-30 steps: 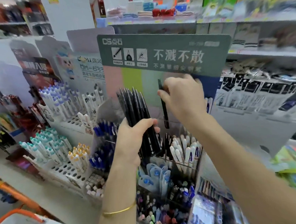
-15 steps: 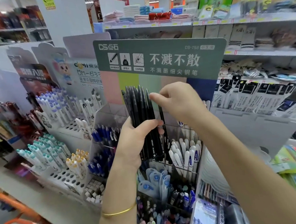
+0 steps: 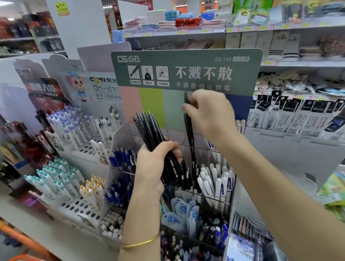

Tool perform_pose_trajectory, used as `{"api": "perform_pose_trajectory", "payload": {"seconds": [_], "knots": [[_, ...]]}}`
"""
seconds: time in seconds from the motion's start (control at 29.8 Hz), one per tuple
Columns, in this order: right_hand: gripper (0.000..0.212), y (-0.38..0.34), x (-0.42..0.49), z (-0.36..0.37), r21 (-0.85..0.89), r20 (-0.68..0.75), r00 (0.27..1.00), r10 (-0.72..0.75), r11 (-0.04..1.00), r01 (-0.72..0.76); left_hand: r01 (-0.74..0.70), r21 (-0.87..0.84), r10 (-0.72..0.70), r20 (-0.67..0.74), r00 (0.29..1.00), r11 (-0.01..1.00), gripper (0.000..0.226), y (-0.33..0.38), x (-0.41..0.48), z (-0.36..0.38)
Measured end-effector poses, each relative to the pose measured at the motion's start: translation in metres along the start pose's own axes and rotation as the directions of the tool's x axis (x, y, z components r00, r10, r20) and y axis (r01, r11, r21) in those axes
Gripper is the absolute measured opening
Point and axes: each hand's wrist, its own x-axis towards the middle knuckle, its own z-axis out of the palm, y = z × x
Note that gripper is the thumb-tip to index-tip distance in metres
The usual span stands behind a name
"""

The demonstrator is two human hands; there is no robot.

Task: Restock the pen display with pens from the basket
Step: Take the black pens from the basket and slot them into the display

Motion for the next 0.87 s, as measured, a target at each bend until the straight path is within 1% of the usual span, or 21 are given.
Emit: {"api": "perform_pose_trajectory", "payload": {"seconds": [0.1,0.17,0.2,0.24,0.3,0.37,0.4,0.47,0.5,0.54,0.6,0.67,0.71,0.77,0.87], "knots": [[0.021,-0.004,-0.005,0.014,-0.288,0.131,0.991,-0.029,0.955,0.066,-0.003,0.010,0.002,0.014,1.000,1.000,0.010,-0.002,0.000,0.002],[0.009,-0.007,-0.007,0.019,-0.418,0.188,0.982,-0.023,0.903,0.101,-0.008,0.010,0.007,0.029,1.000,1.000,0.010,-0.003,0.001,0.001],[0.007,-0.008,-0.007,0.021,-0.464,0.219,0.976,-0.009,0.878,0.112,-0.011,0.003,0.010,0.045,0.999,1.000,0.010,-0.003,0.001,0.001],[0.010,-0.008,-0.008,0.021,-0.496,0.247,0.969,0.010,0.860,0.117,-0.013,-0.005,0.013,0.064,0.998,1.000,0.012,-0.002,0.001,0.001],[0.012,-0.007,-0.008,0.018,-0.507,0.247,0.969,0.015,0.854,0.116,-0.008,-0.019,0.009,0.100,0.995,1.000,0.020,-0.001,0.000,0.002],[0.014,-0.007,-0.006,0.012,-0.455,0.189,0.981,-0.032,0.883,0.116,0.011,-0.041,-0.005,0.143,0.990,0.999,0.020,0.000,-0.001,0.002],[0.019,-0.007,-0.005,0.009,-0.388,0.173,0.983,-0.055,0.914,0.119,0.019,-0.053,-0.010,0.167,0.986,0.998,0.019,0.000,-0.002,0.002],[0.041,-0.009,-0.004,0.002,-0.175,0.230,0.972,-0.055,0.980,0.097,0.016,-0.051,-0.004,0.215,0.977,0.999,0.021,0.000,-0.002,0.003],[0.048,-0.010,-0.004,0.000,-0.069,0.276,0.960,-0.047,0.995,0.069,0.006,-0.040,0.003,0.236,0.972,0.999,0.023,0.000,-0.002,0.004],[0.051,-0.012,-0.005,-0.003,0.013,0.320,0.946,-0.044,0.999,0.042,-0.001,-0.033,0.009,0.251,0.968,0.999,0.024,-0.001,-0.001,0.005],[0.043,-0.011,-0.004,-0.006,0.117,0.391,0.918,-0.067,0.993,0.023,-0.004,-0.033,0.013,0.266,0.964,0.999,0.023,-0.001,0.000,0.006],[0.031,-0.008,-0.004,-0.007,0.183,0.428,0.898,-0.102,0.983,0.025,-0.006,-0.029,0.014,0.283,0.959,1.000,0.020,-0.002,0.000,0.006],[0.030,-0.006,-0.003,-0.007,0.214,0.432,0.896,-0.104,0.977,0.010,-0.008,-0.024,0.015,0.292,0.956,1.000,0.019,-0.002,-0.001,0.006],[0.032,-0.005,-0.003,-0.007,0.263,0.398,0.914,-0.076,0.964,-0.034,-0.014,-0.005,0.015,0.297,0.955,1.000,0.020,-0.003,-0.002,0.005],[0.035,-0.003,0.002,-0.008,0.279,0.227,0.974,0.002,0.958,-0.066,-0.004,0.015,0.000,0.258,0.966,1.000,0.023,-0.006,-0.002,0.005]]}}
